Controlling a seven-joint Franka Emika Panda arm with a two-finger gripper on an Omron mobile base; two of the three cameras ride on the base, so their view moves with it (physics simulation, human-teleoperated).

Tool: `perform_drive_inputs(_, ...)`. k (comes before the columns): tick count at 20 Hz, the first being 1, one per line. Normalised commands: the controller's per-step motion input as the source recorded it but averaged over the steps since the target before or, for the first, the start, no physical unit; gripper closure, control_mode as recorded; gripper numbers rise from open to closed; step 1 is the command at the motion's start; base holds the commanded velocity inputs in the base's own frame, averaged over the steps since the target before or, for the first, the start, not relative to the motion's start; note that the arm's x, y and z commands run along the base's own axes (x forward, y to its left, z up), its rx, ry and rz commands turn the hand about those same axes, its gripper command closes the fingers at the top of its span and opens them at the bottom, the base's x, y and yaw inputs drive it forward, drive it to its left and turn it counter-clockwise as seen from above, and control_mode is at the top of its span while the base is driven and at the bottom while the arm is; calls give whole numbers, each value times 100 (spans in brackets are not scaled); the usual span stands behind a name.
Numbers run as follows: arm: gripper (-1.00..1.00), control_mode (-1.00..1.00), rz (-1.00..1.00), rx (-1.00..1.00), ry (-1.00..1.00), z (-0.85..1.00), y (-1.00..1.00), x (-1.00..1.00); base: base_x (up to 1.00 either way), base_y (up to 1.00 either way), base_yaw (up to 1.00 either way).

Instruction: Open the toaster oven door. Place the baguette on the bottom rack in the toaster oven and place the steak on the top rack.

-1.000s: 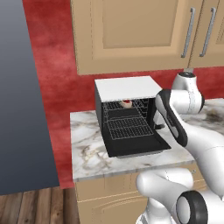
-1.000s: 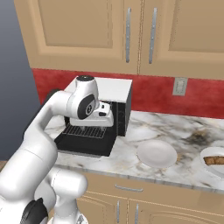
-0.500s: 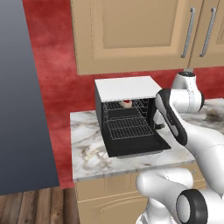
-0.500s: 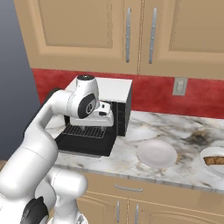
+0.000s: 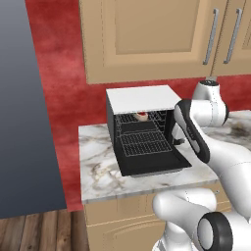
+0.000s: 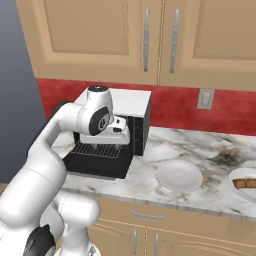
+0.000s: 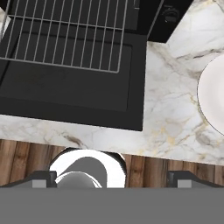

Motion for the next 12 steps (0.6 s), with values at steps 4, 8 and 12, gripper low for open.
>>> perform_drive_inputs(4, -100, -100, 0, 0, 0, 0, 0, 0, 0, 0, 0)
perform_drive_inputs(8, -100, 100, 0, 0, 0, 0, 0, 0, 0, -2, 0)
perform_drive_inputs(12, -100, 100, 0, 0, 0, 0, 0, 0, 0, -32, -3)
